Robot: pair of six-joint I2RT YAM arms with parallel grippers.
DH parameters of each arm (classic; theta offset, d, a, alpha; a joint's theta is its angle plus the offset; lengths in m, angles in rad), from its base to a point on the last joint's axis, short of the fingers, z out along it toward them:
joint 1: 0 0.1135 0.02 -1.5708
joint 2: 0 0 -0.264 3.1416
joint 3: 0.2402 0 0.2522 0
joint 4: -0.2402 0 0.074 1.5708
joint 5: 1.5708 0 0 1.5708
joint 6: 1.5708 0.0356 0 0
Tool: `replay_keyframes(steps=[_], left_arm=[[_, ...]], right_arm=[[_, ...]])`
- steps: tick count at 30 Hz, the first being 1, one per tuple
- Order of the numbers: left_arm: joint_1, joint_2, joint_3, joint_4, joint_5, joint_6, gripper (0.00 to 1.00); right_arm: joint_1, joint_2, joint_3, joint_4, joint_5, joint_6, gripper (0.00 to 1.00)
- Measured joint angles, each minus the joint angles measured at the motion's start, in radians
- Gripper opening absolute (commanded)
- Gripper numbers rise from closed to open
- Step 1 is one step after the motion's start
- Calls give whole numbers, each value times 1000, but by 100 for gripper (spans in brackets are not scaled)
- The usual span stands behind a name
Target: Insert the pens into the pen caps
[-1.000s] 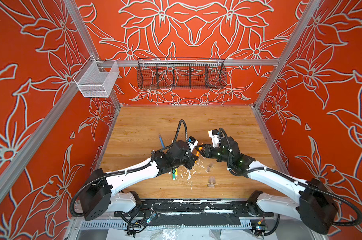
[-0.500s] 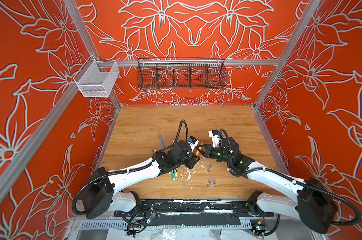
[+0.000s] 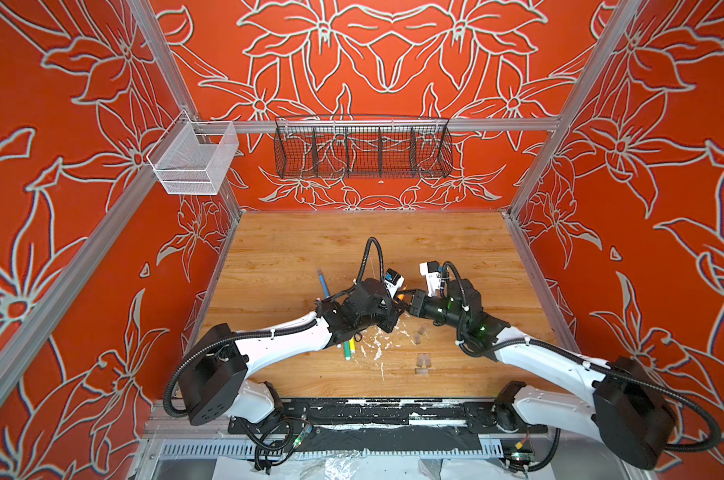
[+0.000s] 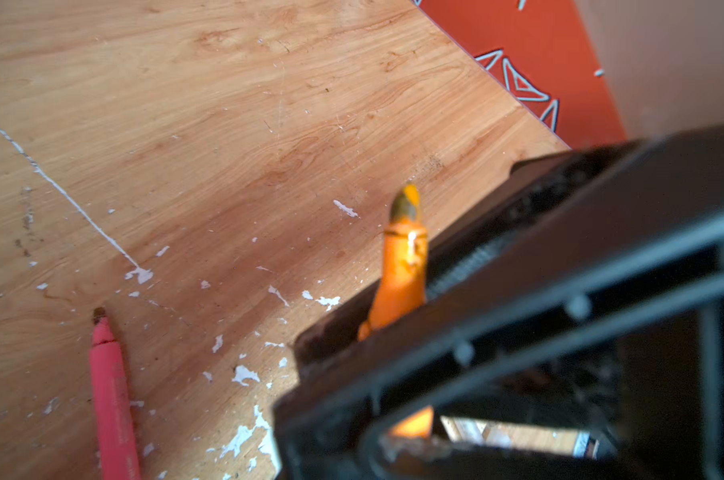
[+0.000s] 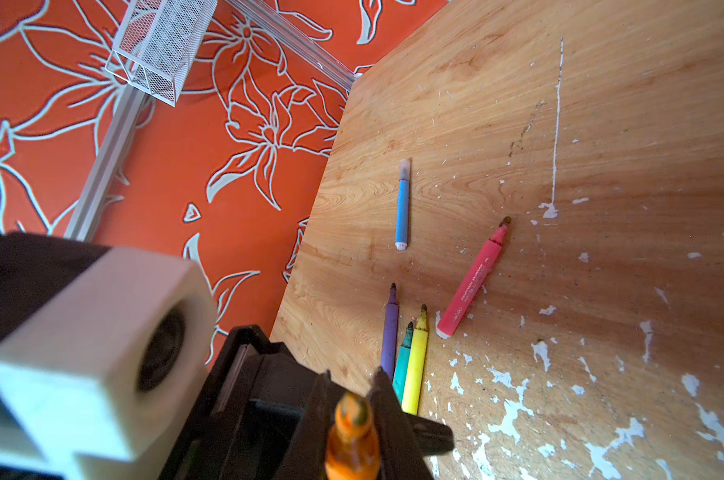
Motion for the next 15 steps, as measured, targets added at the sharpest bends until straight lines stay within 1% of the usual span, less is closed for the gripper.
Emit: replay_keyframes(steps=[2, 3, 4, 6, 8, 10, 12, 15], left_arm=[[0, -3, -12, 18, 14, 5, 24], [0, -3, -13, 21, 20, 8, 21], [0, -3, -14, 26, 30, 14, 13], [-2, -3, -15, 37, 43, 18, 10], [-2, -5, -18, 47, 48, 27, 11], [-2, -9, -26, 58, 52, 31, 17], [-2, -12, -34, 63, 55, 36, 21], [-2, -13, -44, 71, 58, 42, 24]], right_arm=[[0, -9, -13, 11, 0, 6, 0], [0, -13, -18, 17, 1, 11, 0], [0, -17, -23, 24, 2, 15, 0], [0, -19, -26, 34, 3, 19, 0], [0, -20, -29, 45, 3, 19, 0], [0, -20, -38, 62, 2, 21, 0], [0, -20, -48, 77, -1, 27, 0], [0, -20, -55, 99, -7, 43, 0]])
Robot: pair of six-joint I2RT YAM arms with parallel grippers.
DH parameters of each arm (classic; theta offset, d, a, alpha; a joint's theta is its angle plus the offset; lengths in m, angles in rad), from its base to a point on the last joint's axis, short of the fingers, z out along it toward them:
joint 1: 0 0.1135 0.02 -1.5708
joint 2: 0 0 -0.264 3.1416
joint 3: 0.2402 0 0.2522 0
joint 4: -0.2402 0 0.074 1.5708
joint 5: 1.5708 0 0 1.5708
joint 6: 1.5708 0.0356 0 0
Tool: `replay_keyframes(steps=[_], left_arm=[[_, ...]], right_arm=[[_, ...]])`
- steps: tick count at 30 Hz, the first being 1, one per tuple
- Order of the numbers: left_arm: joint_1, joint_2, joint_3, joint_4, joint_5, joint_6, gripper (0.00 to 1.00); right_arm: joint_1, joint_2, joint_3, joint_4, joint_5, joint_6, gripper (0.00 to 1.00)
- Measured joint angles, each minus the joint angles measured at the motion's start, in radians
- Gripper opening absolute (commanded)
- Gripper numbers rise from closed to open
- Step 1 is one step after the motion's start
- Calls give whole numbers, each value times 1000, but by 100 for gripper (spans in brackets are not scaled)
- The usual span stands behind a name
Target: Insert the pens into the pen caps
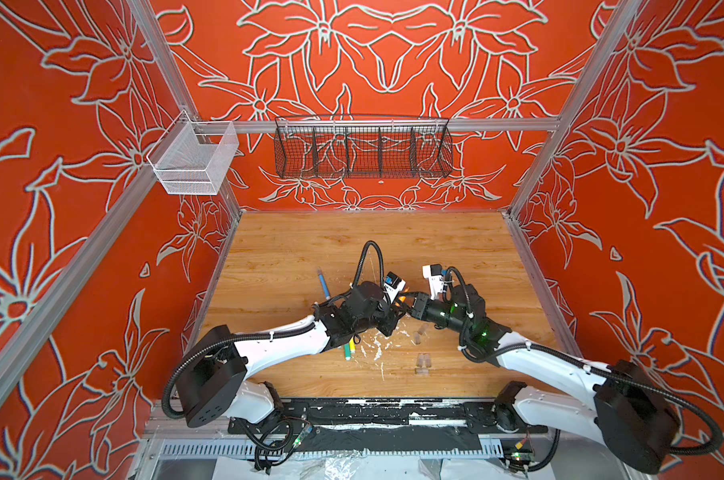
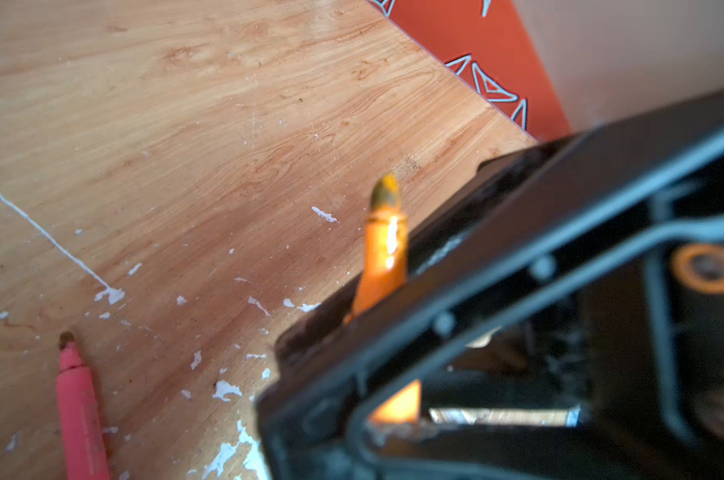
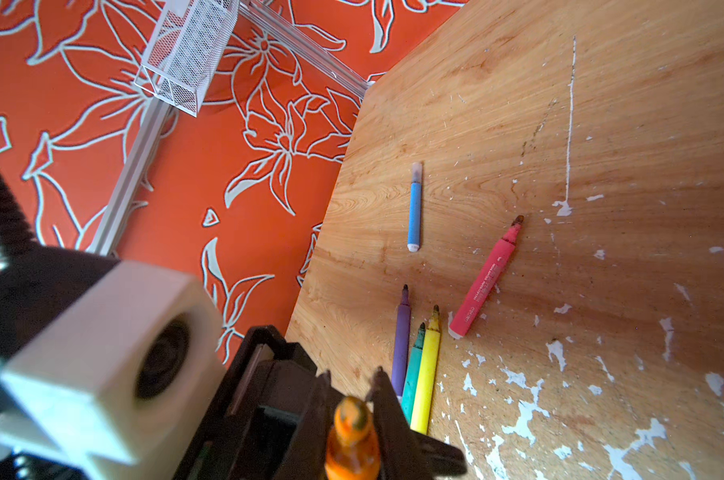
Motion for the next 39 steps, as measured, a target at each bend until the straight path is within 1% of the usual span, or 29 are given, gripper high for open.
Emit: replay_keyframes(steps=[5, 7, 8, 10, 13, 15, 17, 19, 21, 23, 25, 27, 30, 34, 39], left_arm=[[0, 0, -2, 1, 1, 0, 24], [0, 0, -2, 2, 2, -1, 9], [0, 0, -2, 4, 4, -6, 0], [-2, 0, -2, 6, 3, -3, 0], [-3, 0, -2, 6, -6, -3, 0], [-4, -2, -2, 5, -23, -7, 0], [-3, -18, -8, 2, -61, -13, 0], [-4, -53, -31, -1, -127, -28, 0], [1, -117, -70, -3, -243, -61, 0], [23, -187, -112, -1, -334, -92, 0], [72, -257, -155, 2, -385, -131, 0], [138, -314, -201, 8, -401, -173, 0], [200, -360, -254, 7, -423, -219, 0], [204, -378, -267, 4, -421, -238, 0], [204, -386, -267, 5, -418, -244, 0]], right_arm=[[0, 0, -9, 48, -12, 18, 0], [0, -1, -11, 55, -13, 23, 0], [0, -1, -11, 55, -14, 24, 0], [0, -1, -13, 56, -15, 25, 1], [0, -1, -12, 50, -14, 24, 25], [0, -7, -10, 28, -8, 12, 38], [1, -25, -2, -27, 7, -10, 44], [4, -61, 25, -113, 31, -50, 46], [5, -113, 65, -232, 92, -91, 46], [5, -160, 118, -378, 188, -130, 46], [6, -190, 183, -533, 287, -146, 46], [7, -200, 250, -669, 372, -157, 42], [8, -196, 295, -803, 438, -164, 42], [14, -134, 296, -941, 482, -174, 39], [17, 21, 300, -1077, 522, -214, 36]])
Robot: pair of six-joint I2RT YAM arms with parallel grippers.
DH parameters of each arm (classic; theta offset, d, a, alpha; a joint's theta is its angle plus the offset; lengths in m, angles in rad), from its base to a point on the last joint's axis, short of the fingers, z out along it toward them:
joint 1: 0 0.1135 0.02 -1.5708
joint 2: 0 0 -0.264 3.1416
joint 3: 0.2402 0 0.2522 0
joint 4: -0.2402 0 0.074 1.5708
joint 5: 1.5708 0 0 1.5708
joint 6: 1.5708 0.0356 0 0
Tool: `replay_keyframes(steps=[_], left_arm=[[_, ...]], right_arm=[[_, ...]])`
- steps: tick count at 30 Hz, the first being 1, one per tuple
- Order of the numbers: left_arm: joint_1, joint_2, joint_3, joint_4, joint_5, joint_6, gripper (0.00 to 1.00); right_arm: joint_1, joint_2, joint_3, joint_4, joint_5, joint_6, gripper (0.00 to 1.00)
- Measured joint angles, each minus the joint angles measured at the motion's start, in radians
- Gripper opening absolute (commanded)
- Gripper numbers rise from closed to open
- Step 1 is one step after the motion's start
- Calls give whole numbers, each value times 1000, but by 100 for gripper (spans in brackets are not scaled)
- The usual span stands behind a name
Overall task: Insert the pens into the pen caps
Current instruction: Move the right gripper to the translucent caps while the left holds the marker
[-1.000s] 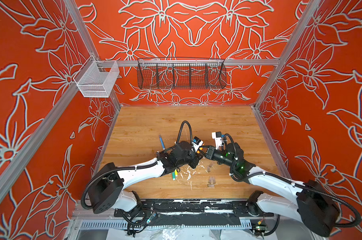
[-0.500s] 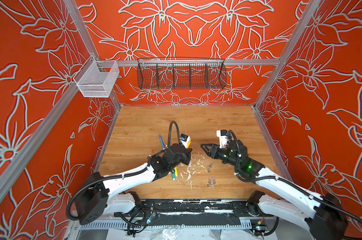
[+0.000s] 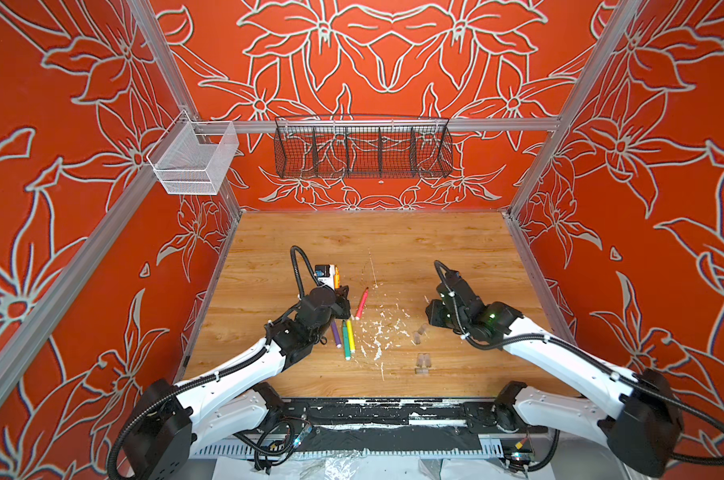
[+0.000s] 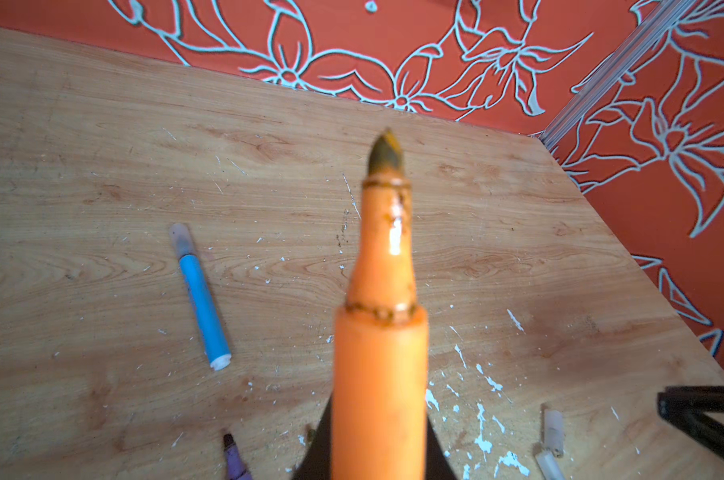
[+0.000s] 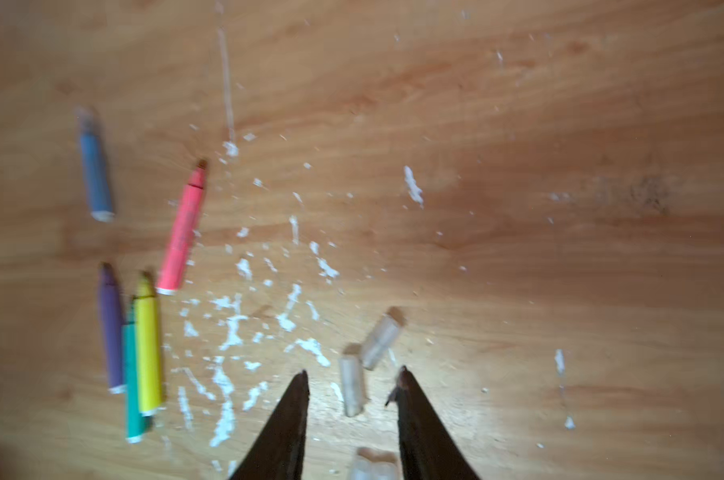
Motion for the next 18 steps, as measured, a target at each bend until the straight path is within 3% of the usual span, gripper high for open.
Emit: replay_keyframes(steps=[18], left_arm=[[0, -15, 0, 0, 1, 0, 0]], right_arm=[[31, 370, 181, -93, 0, -89, 40]])
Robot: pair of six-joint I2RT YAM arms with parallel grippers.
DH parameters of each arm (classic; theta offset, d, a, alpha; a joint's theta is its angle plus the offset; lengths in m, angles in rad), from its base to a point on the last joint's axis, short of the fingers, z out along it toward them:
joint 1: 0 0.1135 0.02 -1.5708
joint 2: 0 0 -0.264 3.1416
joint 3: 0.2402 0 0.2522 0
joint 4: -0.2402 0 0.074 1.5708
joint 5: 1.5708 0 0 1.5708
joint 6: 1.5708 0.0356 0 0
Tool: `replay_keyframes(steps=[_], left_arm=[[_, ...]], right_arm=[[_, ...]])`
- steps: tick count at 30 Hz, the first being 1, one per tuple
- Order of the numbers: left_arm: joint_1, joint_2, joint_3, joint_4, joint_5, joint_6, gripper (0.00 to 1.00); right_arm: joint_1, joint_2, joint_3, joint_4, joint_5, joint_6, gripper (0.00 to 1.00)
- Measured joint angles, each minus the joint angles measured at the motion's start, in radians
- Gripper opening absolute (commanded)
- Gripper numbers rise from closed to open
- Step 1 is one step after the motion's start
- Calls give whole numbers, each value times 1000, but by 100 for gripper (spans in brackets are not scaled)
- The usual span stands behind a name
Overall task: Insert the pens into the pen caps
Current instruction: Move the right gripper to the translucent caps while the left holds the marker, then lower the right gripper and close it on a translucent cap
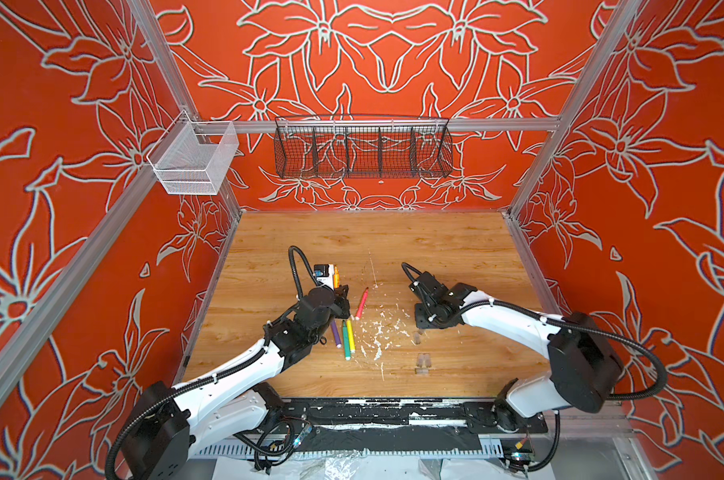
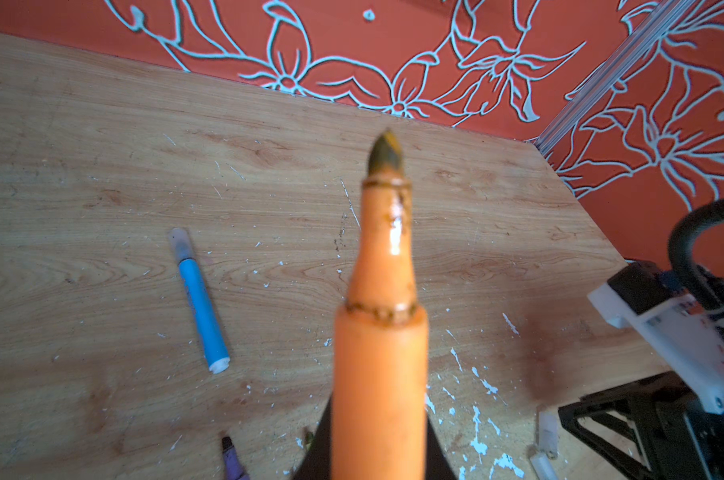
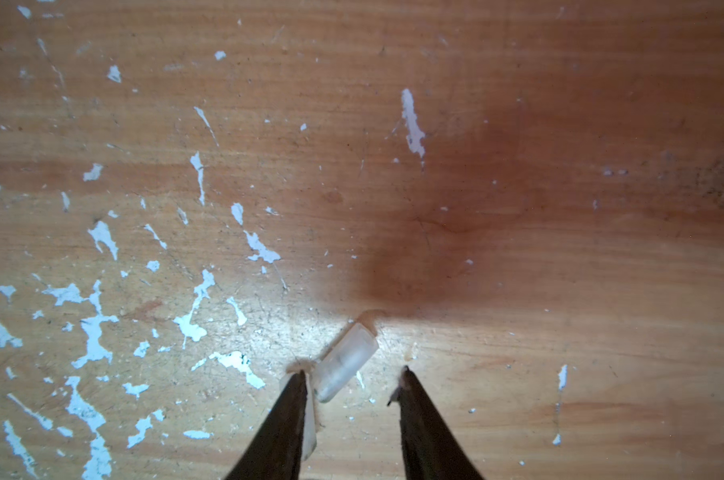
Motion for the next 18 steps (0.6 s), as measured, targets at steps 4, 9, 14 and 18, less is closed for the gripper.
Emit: replay_keyframes(steps=[4, 9, 14, 18], left_arm=[[0, 0, 0, 0, 11, 0, 0], [0, 0, 0, 1, 26, 1, 0], [0, 0, 0, 2, 42, 2, 0], [0, 0, 0, 3, 52, 2, 0]], right_arm=[[18, 51, 39, -21, 35, -11, 42], [24, 90, 56, -43, 72, -15, 43], [28, 135, 57, -50, 75, -17, 43], [39, 155, 57, -58, 75, -17, 43]])
